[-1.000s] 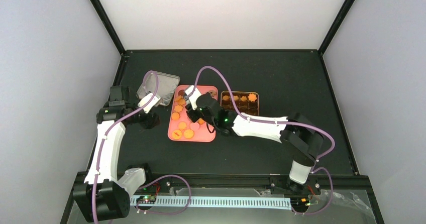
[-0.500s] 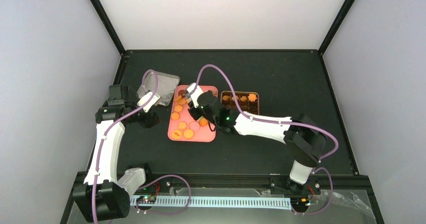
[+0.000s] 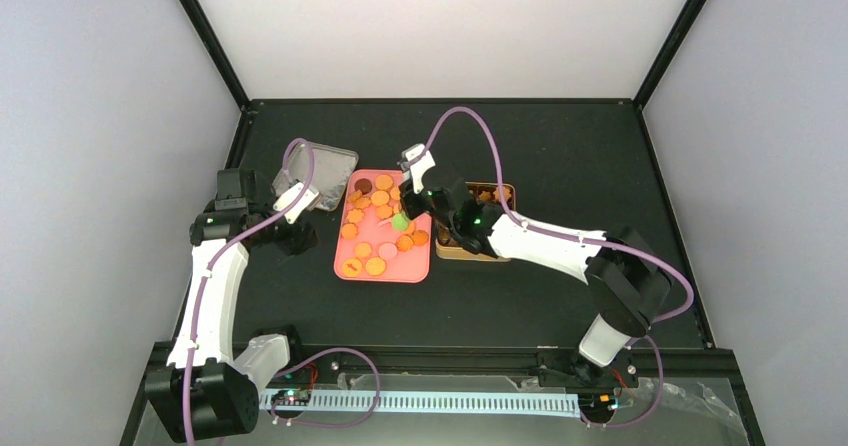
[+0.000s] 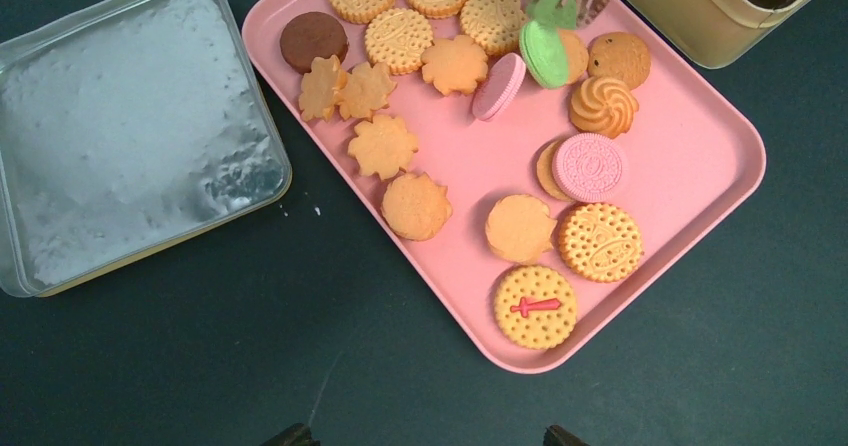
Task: Pack the cookies
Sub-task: Pick up the fake cookies from the plate.
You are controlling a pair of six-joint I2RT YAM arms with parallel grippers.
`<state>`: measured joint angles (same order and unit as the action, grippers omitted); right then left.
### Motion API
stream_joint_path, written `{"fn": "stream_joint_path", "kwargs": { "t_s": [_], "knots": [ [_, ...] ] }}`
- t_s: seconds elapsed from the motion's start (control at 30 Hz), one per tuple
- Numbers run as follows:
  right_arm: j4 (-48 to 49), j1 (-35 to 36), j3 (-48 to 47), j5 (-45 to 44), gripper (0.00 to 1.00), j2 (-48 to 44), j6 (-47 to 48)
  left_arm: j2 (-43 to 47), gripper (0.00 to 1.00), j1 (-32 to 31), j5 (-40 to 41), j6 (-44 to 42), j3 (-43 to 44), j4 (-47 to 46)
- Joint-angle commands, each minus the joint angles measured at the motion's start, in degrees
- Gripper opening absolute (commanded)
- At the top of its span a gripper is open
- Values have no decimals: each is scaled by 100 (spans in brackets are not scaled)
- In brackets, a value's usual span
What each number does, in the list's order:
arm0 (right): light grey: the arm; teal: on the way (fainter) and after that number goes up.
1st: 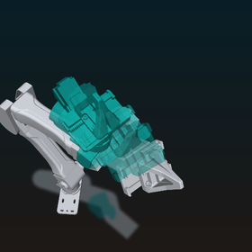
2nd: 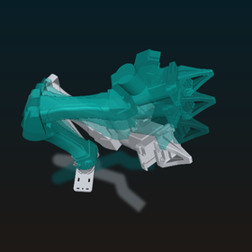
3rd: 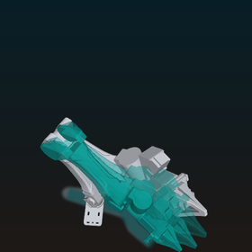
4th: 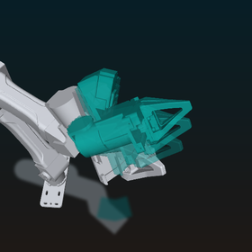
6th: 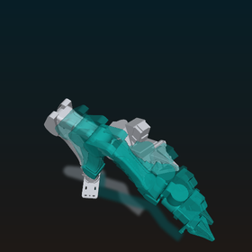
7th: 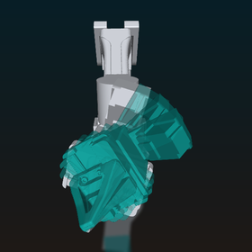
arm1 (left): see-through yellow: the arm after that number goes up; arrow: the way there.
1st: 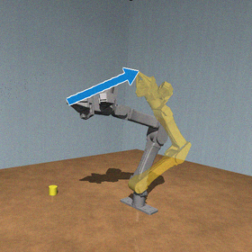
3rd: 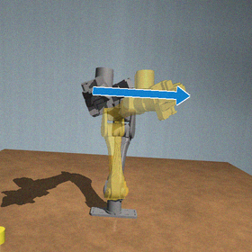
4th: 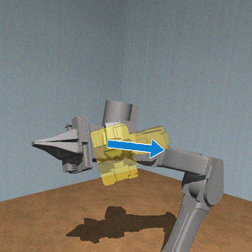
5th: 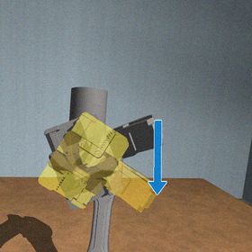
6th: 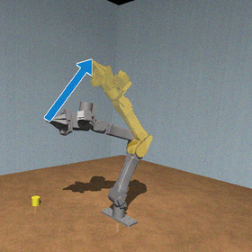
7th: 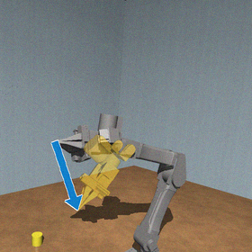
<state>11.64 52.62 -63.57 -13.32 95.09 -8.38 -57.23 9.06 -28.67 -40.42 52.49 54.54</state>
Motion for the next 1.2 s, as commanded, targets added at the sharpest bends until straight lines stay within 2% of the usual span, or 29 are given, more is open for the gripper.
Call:
{"fn": "stream_joint_path", "kwargs": {
  "t_s": [0.0, 0.2, 0.37, 0.5, 0.67, 1.17],
  "knots": [
    [181, -6, 160, 177, 1, -128, -181, 46, 60, 49, -114, -53, 86, 59],
    [88, -6, 57, 685, 1, 11, -115, 38, 60, 48, -114, -40, 69, 48],
    [75, -6, -31, 641, 16, 98, -98, 46, 60, 52, -120, -46, 69, 68],
    [122, -10, -40, 551, 21, 65, -77, 56, 60, 53, -103, -87, 47, 76],
    [157, -10, -112, 502, 37, 142, -47, 37, 60, 48, -123, -76, 52, 73],
    [283, -6, -335, 322, 35, 663, 98, 83, 60, 51, -82, -123, 69, 109]
  ]
}}
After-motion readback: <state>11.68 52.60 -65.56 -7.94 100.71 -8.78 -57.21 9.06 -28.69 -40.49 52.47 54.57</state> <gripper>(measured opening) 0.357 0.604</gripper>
